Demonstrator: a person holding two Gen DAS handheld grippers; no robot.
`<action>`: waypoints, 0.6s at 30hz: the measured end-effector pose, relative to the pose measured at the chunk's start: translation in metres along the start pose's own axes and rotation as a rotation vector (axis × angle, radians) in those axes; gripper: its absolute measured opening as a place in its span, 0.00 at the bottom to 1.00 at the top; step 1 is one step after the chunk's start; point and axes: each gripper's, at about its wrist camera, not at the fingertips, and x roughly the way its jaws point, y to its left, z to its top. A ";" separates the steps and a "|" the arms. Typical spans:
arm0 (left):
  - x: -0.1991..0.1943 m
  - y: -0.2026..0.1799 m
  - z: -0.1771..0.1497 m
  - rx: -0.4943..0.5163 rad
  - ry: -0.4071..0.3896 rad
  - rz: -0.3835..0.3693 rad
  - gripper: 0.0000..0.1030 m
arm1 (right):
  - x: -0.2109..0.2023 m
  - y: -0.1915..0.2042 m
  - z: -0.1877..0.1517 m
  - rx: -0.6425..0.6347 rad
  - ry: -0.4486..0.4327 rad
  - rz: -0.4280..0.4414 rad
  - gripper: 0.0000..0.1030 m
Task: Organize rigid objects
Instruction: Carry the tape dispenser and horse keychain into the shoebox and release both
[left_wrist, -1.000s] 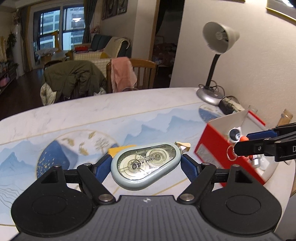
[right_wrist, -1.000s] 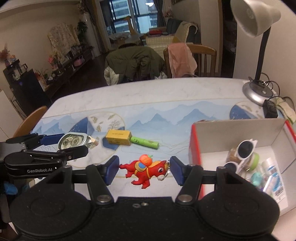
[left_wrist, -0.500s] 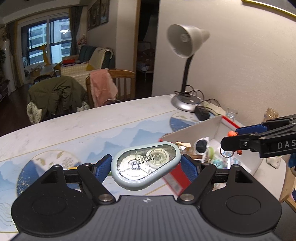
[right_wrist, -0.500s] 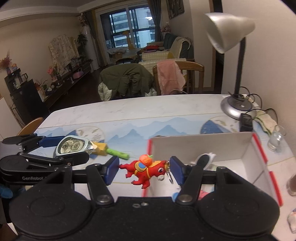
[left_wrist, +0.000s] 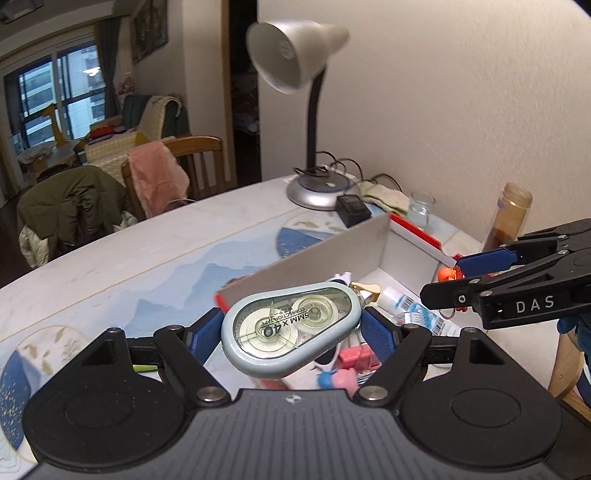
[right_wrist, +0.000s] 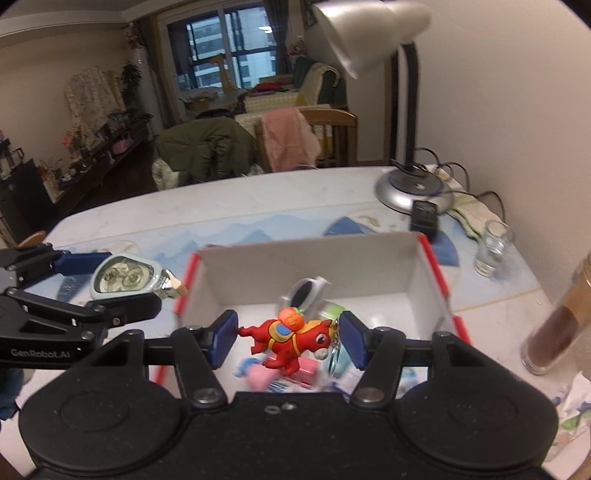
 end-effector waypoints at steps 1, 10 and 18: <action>0.006 -0.004 0.001 0.005 0.012 -0.004 0.78 | 0.001 -0.005 -0.002 0.000 0.005 -0.006 0.58; 0.048 -0.041 -0.006 0.074 0.102 -0.030 0.78 | 0.019 -0.043 -0.006 0.009 0.057 -0.062 0.58; 0.071 -0.066 -0.019 0.123 0.200 -0.071 0.78 | 0.044 -0.058 -0.013 0.004 0.111 -0.050 0.58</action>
